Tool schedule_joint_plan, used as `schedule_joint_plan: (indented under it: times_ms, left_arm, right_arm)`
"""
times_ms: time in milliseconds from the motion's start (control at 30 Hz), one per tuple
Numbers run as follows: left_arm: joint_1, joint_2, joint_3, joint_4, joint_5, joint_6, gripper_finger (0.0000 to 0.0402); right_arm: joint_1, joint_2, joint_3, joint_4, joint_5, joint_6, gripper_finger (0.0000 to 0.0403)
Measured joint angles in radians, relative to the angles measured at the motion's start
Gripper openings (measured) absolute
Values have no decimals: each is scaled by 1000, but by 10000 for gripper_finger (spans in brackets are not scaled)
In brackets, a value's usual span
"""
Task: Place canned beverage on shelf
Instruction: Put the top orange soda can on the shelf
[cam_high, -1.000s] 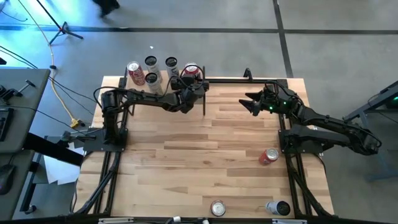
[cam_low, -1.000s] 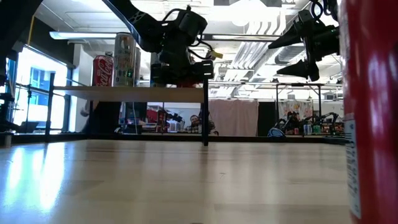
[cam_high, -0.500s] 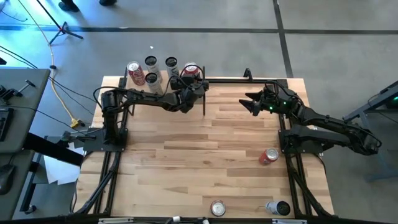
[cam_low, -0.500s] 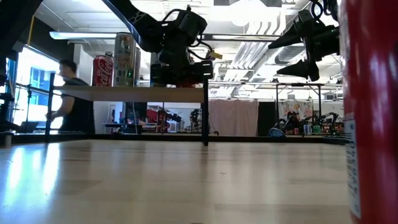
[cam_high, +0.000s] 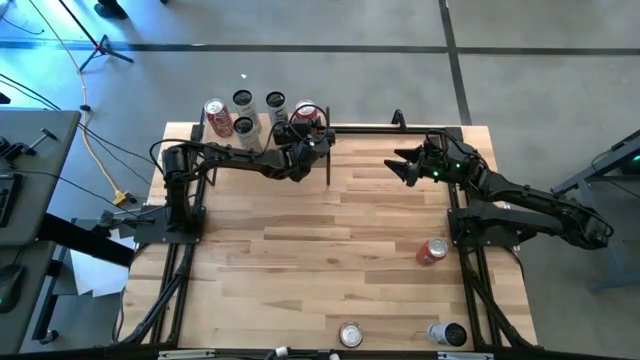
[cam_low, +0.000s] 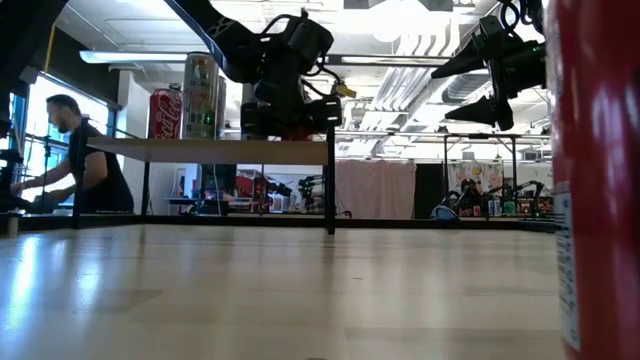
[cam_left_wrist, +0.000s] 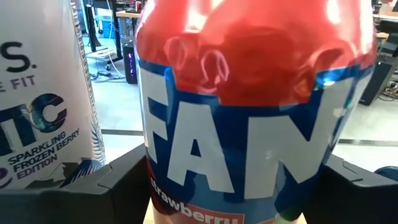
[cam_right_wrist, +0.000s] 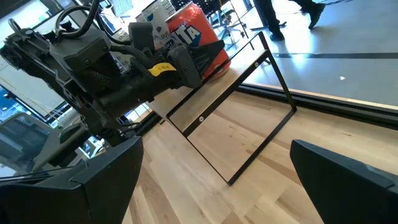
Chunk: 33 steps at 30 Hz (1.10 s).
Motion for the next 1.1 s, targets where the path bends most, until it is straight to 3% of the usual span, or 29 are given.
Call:
schedule_joint_plan:
  times_ms: [233,967,1100]
  left_arm:
    - [-2,-1,0,-8,2,-30,317]
    - [-24,0,0,-9,6,-16,321]
    - [-24,0,0,-8,-7,-16,341]
  right_arm:
    - [0,0,0,0,0,0,393]
    - [0,0,0,0,0,0,393]
    - [0,0,0,0,0,0,393]
